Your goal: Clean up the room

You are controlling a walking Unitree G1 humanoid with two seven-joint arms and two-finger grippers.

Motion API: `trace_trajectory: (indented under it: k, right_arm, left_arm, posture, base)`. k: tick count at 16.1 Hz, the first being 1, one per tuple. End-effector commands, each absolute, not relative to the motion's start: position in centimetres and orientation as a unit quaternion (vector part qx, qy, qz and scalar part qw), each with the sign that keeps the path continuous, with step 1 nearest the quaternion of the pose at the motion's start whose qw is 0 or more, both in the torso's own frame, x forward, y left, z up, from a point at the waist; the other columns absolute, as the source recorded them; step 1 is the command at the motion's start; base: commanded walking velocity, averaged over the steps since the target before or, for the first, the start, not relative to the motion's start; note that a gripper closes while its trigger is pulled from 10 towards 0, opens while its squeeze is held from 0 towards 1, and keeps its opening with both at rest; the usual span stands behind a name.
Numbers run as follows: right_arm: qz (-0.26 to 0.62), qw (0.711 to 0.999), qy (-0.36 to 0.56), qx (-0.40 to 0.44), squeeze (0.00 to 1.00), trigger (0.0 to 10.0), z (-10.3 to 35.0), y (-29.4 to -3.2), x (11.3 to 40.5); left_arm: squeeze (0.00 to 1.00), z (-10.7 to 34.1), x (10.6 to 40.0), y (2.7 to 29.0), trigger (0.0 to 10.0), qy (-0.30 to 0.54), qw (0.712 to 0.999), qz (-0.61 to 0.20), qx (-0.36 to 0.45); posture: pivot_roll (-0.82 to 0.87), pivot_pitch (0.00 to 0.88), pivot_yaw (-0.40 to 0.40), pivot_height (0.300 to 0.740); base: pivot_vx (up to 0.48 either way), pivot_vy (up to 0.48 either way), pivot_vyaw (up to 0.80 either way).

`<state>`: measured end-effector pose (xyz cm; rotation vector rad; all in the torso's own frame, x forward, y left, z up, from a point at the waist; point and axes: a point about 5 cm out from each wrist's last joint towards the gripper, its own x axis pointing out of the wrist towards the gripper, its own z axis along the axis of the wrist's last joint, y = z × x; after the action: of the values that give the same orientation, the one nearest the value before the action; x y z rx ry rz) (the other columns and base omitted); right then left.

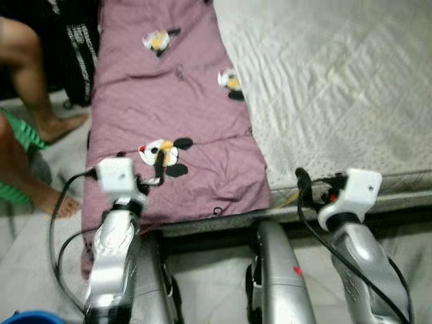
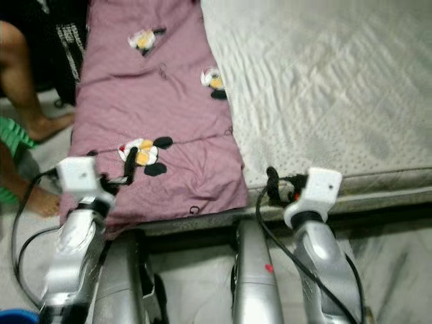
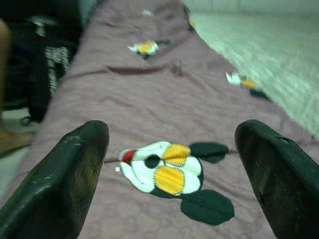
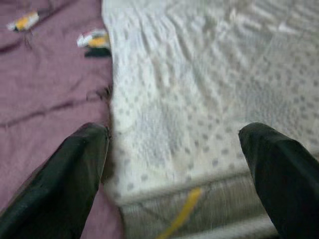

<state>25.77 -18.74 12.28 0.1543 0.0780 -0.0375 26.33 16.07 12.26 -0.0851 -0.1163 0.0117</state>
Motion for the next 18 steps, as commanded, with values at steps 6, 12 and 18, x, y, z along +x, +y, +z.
trace_trajectory:
  k: [6,12,18]
  right_arm:
    - [0.006,0.996,0.028,0.085,0.00,10.0,11.8,-16.9,28.1]
    - [0.028,0.993,-0.032,0.107,0.00,10.0,13.2,-16.3,30.0]
    - [0.016,0.994,-0.045,0.102,0.00,10.0,12.9,-16.7,30.3]
  left_arm:
    - [0.00,12.4,24.9,18.1,10.0,-0.056,0.997,0.047,-0.014]
    - [0.00,12.0,25.5,18.1,10.0,-0.046,0.998,0.035,-0.009]
    - [0.00,12.0,26.3,18.2,10.0,-0.049,0.998,0.030,-0.005]
  posture:
    - [0.00,0.000,-0.003,0.551]
    - [0.01,0.000,0.017,0.586]
    - [0.00,0.000,0.038,0.646]
  base:
    - [0.000,0.000,0.00]
    - [0.000,0.000,0.00]
    - [0.000,0.000,0.00]
